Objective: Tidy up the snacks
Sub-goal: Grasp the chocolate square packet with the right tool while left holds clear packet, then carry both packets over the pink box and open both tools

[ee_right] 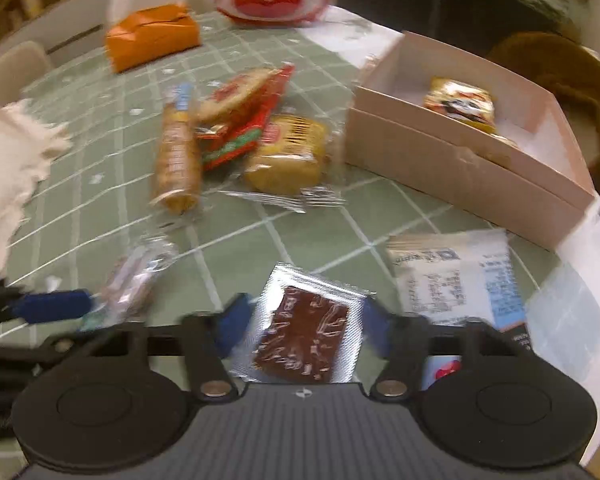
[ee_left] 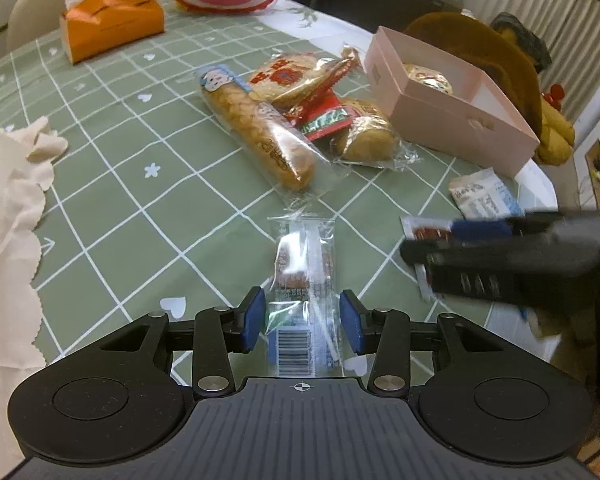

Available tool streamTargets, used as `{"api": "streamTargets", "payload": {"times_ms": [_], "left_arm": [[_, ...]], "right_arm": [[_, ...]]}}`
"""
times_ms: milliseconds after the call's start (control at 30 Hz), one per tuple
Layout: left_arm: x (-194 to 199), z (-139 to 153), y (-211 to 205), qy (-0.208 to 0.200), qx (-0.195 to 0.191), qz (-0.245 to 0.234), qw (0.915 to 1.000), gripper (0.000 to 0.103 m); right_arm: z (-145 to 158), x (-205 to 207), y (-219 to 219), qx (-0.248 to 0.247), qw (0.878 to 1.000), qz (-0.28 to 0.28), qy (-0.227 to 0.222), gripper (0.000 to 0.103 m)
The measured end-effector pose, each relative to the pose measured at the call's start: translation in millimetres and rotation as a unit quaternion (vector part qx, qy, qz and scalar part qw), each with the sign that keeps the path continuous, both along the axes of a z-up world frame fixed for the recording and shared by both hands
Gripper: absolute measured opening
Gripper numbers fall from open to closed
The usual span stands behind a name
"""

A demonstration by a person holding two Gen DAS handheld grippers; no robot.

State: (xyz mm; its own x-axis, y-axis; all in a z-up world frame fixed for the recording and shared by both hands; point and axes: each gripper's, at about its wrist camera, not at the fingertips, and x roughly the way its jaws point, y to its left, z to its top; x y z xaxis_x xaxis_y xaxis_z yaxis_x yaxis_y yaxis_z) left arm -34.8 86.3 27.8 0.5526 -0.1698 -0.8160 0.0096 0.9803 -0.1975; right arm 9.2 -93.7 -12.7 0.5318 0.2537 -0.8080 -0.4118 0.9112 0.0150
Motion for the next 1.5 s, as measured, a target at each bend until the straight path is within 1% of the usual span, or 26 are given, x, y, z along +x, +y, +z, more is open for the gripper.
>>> {"api": "streamTargets", "payload": {"times_ms": [33,67,133,233,267,400,433,467,533,567,600,633,667,700,767,833,900,967,1000,1067,1100,1133,1200,1267,1400,1500], "left_arm": [[3.3,0.9,1.9,0.001,-0.008,0.008,0.9999,0.046],[6.2,1.3,2.6,-0.001,-0.008,0.016,0.9998,0.046],[13.0,0.1,-0.6,0.000,0.003,0.019,0.9998,0.046],[24.1,-0.5,-12.7,-0.001,0.029,0.000,0.9996,0.047],[27.2,-1.2,-17.1,0.000,0.040,-0.007,0.9992,0.050],[32.8,-2.4,-27.8,0.006,0.064,-0.018,0.9978,0.053],[32.3,-2.4,-28.6,0.007,0.067,-0.019,0.9975,0.053],[31.2,-2.8,-28.8,0.006,0.068,-0.018,0.9975,0.053],[27.1,-4.4,-28.1,-0.004,0.067,-0.016,0.9976,0.053],[25.2,-5.0,-29.2,-0.009,0.074,-0.019,0.9971,0.052],[24.1,-4.6,-30.9,-0.011,0.085,-0.017,0.9961,0.041],[24.4,-2.4,-31.5,-0.006,0.086,-0.014,0.9962,0.041],[26.5,3.3,-31.9,-0.001,0.072,-0.014,0.9973,0.041],[27.9,16.4,-32.6,-0.016,0.054,-0.016,0.9983,0.041],[32.8,58.1,-39.4,-0.079,0.040,-0.025,0.9957,0.040],[42.3,111.7,-49.8,-0.149,0.037,-0.039,0.9874,0.040],[56.7,161.8,-59.0,-0.197,0.022,-0.058,0.9785,0.040],[74.0,201.8,-68.3,-0.228,0.013,-0.076,0.9705,0.040],[82.7,215.8,-73.5,-0.238,0.014,-0.083,0.9676,0.041],[102.8,236.4,-84.7,-0.251,0.020,-0.092,0.9635,0.041],[112.9,240.7,-90.6,-0.253,0.022,-0.097,0.9624,0.041],[121.7,241.4,-96.2,-0.252,0.022,-0.101,0.9621,0.041],[141.6,233.6,-108.2,-0.244,0.024,-0.110,0.9633,0.041],[157.6,216.3,-119.5,-0.229,0.026,-0.116,0.9662,0.041],[200.7,163.4,-133.7,-0.170,0.017,-0.121,0.9778,0.041],[227.8,121.7,-135.7,-0.124,-0.001,-0.114,0.9857,0.041]], "right_arm": [[0.3,-2.5,-2.1,0.000,1.000,0.005,-0.002,0.053],[-0.5,-7.0,-4.7,0.000,1.000,0.012,-0.008,0.053],[-1.6,-15.1,-10.1,0.004,1.000,0.022,-0.015,0.053],[-2.8,-23.6,-15.4,0.006,0.999,0.026,-0.025,0.053],[-3.3,-24.9,-16.0,0.007,0.999,0.024,-0.027,0.054],[-3.6,-27.0,-14.9,0.009,0.999,0.014,-0.028,0.054],[-3.1,-29.0,-15.6,0.010,0.999,0.014,-0.027,0.053],[-2.2,-30.8,-15.4,0.010,0.999,0.015,-0.027,0.049],[-1.2,-34.1,-17.8,0.009,1.000,0.011,-0.024,0.048],[-0.1,-34.9,-20.6,0.012,1.000,0.008,-0.022,0.047],[2.4,-35.5,-25.2,0.017,1.000,0.002,-0.019,0.046],[6.8,-35.7,-30.9,0.024,1.000,-0.005,-0.018,0.046],[13.8,-35.3,-37.2,0.033,0.999,-0.011,-0.020,0.045],[25.0,-33.5,-44.8,0.043,0.999,-0.016,-0.025,0.044],[66.5,-23.2,-63.4,0.072,0.996,-0.025,-0.056,0.044],[119.6,-9.0,-80.3,0.087,0.989,-0.032,-0.117,0.044],[183.0,11.1,-98.1,0.099,0.978,-0.042,-0.181,0.044],[231.0,30.6,-111.9,0.106,0.968,-0.052,-0.220,0.044],[252.7,41.7,-118.6,0.112,0.964,-0.054,-0.234,0.044],[277.9,59.6,-128.3,0.114,0.959,-0.059,-0.251,0.044],[284.2,66.4,-131.9,0.112,0.958,-0.062,-0.259,0.045],[287.5,73.8,-135.1,0.107,0.956,-0.065,-0.264,0.045],[283.8,90.3,-141.8,0.100,0.957,-0.068,-0.263,0.045],[269.6,108.0,-149.4,0.101,0.963,-0.069,-0.241,0.045],[223.4,150.5,-158.9,0.094,0.975,-0.079,-0.184,0.045],[183.4,183.0,-166.9,0.102,0.982,-0.090,-0.129,0.045]]}}
